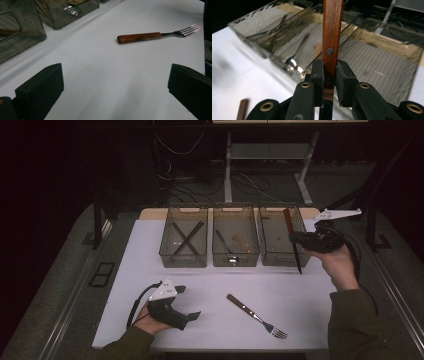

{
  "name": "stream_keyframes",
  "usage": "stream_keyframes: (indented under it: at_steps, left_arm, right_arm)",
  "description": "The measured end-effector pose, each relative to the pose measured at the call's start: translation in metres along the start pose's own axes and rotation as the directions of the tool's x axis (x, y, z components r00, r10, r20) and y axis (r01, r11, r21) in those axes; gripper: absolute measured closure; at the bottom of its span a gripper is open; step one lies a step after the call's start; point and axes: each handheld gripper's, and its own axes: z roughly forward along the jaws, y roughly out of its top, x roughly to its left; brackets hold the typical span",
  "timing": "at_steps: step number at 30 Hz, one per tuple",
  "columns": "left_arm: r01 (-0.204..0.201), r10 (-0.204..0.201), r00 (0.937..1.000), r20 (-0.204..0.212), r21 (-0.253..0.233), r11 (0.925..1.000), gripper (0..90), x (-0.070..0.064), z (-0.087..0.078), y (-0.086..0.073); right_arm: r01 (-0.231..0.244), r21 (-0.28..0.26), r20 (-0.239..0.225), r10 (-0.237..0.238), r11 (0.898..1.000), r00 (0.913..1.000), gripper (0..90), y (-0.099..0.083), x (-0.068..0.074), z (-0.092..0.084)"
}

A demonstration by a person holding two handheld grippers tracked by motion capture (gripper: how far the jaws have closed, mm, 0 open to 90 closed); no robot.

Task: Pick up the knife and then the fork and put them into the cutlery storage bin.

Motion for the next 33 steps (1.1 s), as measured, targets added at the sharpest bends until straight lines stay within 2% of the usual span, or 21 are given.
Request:
stream_keyframes:
  at_steps: [9, 14, 15, 19, 25, 27, 33]
  left_arm:
    - [-0.010, 0.010, 0.9998, -0.014, 0.002, 1.0000, 0.0, 0.003, 0.000, -0.001]
    - [-0.011, 0.011, 0.9998, -0.015, 0.001, 0.9999, 0.0, 0.002, -0.001, -0.001]
    - [-0.012, 0.012, 0.9998, -0.015, 0.002, 0.9999, 0.0, 0.002, -0.001, -0.001]
    - [-0.017, 0.017, 0.9998, -0.013, 0.007, 0.9998, 0.0, 0.002, 0.000, -0.001]
    - [-0.018, 0.018, 0.9998, -0.012, 0.003, 0.9998, 0.0, 0.002, 0.000, -0.001]
    - [-0.019, 0.019, 0.9998, -0.011, 0.004, 0.9998, 0.0, 0.002, 0.000, -0.001]
    - [-0.020, 0.020, 0.9998, -0.010, 0.004, 0.9998, 0.0, 0.001, 0.001, -0.001]
  right_arm:
    - [-0.014, -0.011, 0.062, 0.014, 1.000, 0.9979, 77.8, 0.035, -0.022, 0.004]
    - [-0.002, -0.013, 0.087, 0.003, 1.000, 0.9962, 77.8, 0.049, -0.032, 0.017]
    - [0.013, -0.015, 0.096, -0.012, 1.000, 0.9953, 77.7, 0.050, -0.033, 0.020]
    - [0.026, -0.033, 0.111, -0.022, 0.999, 0.9935, 77.8, 0.052, -0.041, 0.032]
    - [0.009, 0.021, 0.140, -0.012, 1.000, 0.9901, 77.7, 0.043, -0.055, 0.050]
    - [-0.007, 0.019, 0.135, 0.005, 1.000, 0.9908, 77.7, 0.040, -0.058, 0.052]
    - [-0.014, 0.056, 0.150, 0.005, 0.998, 0.9887, 77.7, 0.032, -0.064, 0.060]
